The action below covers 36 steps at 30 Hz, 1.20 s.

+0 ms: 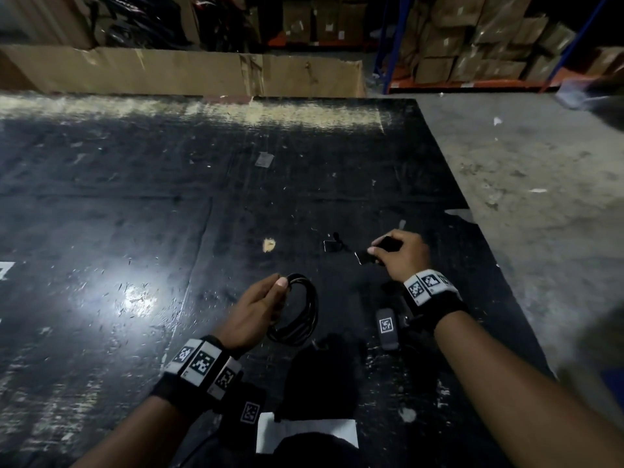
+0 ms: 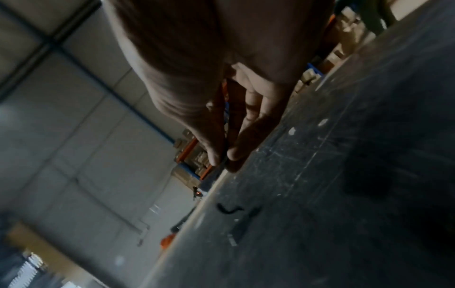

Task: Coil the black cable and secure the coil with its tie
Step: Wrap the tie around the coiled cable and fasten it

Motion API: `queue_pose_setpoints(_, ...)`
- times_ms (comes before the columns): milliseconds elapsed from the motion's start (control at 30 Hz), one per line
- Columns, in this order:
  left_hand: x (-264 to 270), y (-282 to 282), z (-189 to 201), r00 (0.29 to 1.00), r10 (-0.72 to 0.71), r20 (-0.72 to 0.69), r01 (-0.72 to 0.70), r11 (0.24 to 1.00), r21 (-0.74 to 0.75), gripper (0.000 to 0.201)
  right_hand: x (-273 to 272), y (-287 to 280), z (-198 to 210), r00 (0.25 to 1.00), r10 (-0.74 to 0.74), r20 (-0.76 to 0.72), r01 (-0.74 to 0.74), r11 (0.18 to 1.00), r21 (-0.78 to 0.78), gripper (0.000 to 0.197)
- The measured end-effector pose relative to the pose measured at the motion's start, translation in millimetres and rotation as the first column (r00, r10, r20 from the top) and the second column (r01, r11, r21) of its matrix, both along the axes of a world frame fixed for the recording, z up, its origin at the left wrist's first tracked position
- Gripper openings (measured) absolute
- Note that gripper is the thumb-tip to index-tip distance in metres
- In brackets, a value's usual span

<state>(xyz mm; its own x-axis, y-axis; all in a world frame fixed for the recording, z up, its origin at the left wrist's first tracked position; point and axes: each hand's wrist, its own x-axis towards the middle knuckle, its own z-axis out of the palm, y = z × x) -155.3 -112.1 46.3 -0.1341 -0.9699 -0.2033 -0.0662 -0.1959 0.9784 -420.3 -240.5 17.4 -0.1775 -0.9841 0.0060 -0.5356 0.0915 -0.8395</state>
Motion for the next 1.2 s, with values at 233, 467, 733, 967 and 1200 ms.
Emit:
queue_pose_setpoints(233,-15.2,-0.4,4.0,0.982,0.095,0.164,-0.06,0.976,-0.208,0.039,35.6,86.6,50.5,0.811,-0.068,0.581,0.045,0.998,0.053,0.013)
queue_pose_setpoints(467,-36.8,7.1,27.0,0.835,0.307,0.456,-0.026,0.851,-0.524,0.032,75.0,131.2,54.1,0.765,-0.172,0.621,0.097,0.984,0.153,0.014)
queue_pose_setpoints(733,-48.3,23.6,33.0,0.731,0.362,0.579,0.146,0.745,-0.651,0.023,97.7,130.5,67.6,0.519,-0.317,0.794,0.067,0.941,0.332,0.017)
queue_pose_setpoints(967,-46.0,32.7,36.2,0.731,0.375,0.57,0.181,0.699,-0.692,0.026,101.3,136.0,73.5,0.351,-0.309,0.884,-0.077,0.931,0.356,0.019)
queue_pose_setpoints(1200,-51.5,37.4,36.2,0.806,0.339,0.484,0.107,0.722,-0.684,0.027,97.0,140.4,75.9,0.242,-0.294,0.925,-0.144,0.931,0.334,0.043)
